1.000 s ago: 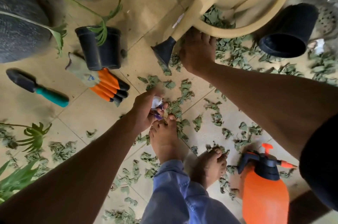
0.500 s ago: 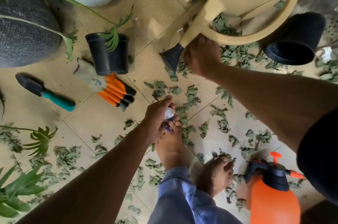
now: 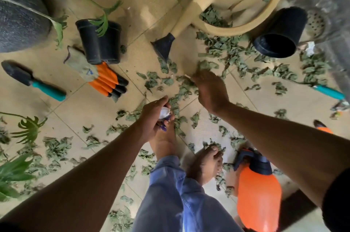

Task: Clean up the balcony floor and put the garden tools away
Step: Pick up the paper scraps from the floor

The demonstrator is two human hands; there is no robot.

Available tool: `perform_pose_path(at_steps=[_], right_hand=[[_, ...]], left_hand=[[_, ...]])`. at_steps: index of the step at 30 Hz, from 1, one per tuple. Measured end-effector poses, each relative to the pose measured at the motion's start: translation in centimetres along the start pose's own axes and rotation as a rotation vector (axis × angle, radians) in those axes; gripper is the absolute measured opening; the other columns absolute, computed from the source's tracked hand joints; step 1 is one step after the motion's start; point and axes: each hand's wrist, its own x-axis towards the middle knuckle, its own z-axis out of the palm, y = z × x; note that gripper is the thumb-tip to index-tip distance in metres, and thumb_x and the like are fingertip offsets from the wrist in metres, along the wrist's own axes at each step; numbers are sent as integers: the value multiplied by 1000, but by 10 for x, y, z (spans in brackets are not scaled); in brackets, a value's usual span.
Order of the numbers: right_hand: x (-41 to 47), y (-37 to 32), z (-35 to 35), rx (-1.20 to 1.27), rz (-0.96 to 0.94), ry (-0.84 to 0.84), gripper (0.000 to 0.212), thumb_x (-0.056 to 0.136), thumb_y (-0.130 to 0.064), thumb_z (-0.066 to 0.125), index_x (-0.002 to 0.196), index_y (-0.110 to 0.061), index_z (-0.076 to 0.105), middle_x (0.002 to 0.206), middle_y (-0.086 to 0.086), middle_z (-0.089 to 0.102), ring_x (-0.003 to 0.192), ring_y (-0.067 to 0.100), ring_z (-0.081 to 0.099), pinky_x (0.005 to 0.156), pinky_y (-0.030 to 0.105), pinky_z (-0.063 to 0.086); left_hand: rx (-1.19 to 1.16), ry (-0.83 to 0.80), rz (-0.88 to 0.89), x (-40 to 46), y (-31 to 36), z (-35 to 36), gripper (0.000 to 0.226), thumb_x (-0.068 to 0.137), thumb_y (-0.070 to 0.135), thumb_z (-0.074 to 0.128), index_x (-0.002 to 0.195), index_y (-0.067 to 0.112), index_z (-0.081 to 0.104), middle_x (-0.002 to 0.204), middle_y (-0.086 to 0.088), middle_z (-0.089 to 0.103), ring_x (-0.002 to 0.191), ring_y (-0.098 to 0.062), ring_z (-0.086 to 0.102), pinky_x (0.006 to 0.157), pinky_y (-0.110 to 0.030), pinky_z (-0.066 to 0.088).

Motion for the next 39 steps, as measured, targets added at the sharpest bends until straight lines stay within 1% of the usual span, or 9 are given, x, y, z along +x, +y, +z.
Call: perform_pose_path(at_steps=[5,10,15,19,24,28,31,33,39], right_hand=[[-53,14,-3,268,359,-21,44,86,-5,61,124,-26,58,114,3,63,100,28,63,69,36,53],[-45,18,-9,164,230,53,36,91,-10,61,125,-21,60,118,9,61,102,32,62,71,38,53],[-4,10,-6,121,198,-180,58,90,-9,64,143,-24,49,145,15,42,122,38,53,91,50,56],[1,10,-4,113,340,-234,45,91,-2,61,130,-24,60,133,10,59,111,30,62,83,37,56],[-40,8,-27,575,596,-154,30,98,-21,62,127,-21,69,128,5,69,105,23,64,77,26,48],[-86,9,-61,1141,875,-188,11,98,-20,67,91,-25,74,84,3,67,78,21,58,64,30,46],[-120,22,-84,1487,970,-263,12,98,-15,67,106,-20,73,85,1,65,67,14,51,57,27,35],[-139,25,-98,1598,945,-271,16,96,-15,70,111,-19,72,87,0,67,64,12,53,54,26,33],[-167,1,-140,1668,866,-254,15,93,-9,67,87,-22,71,83,-2,72,67,10,57,56,24,33]], left_hand=[[-5,-58,-37,-10,-21,19,33,101,40,60,82,14,56,60,-12,58,52,-19,40,42,-18,36],[61,-70,-32,-9,-29,32,33,97,42,66,84,13,57,59,-11,58,58,-19,41,43,-19,35],[66,-31,-17,-13,-21,35,31,100,39,63,88,12,53,59,-12,58,60,-19,41,39,-20,33],[40,-26,-19,-21,-18,26,32,101,36,63,85,10,54,65,-12,54,54,-20,46,37,-19,32],[51,-38,-3,-31,-25,3,35,102,40,59,81,13,54,70,-13,55,49,-19,45,38,-19,33],[78,-30,28,-53,-33,0,35,102,42,58,83,13,60,71,-16,56,52,-19,44,42,-20,33],[38,-28,36,-71,-38,8,31,103,38,58,84,13,56,74,-16,53,47,-20,49,42,-21,37],[0,-13,29,-82,-41,20,31,103,37,59,84,12,56,73,-13,54,55,-23,52,42,-21,40],[-24,-102,-16,-116,-39,78,34,103,42,55,99,8,59,61,-9,64,64,-21,56,45,-22,45]])
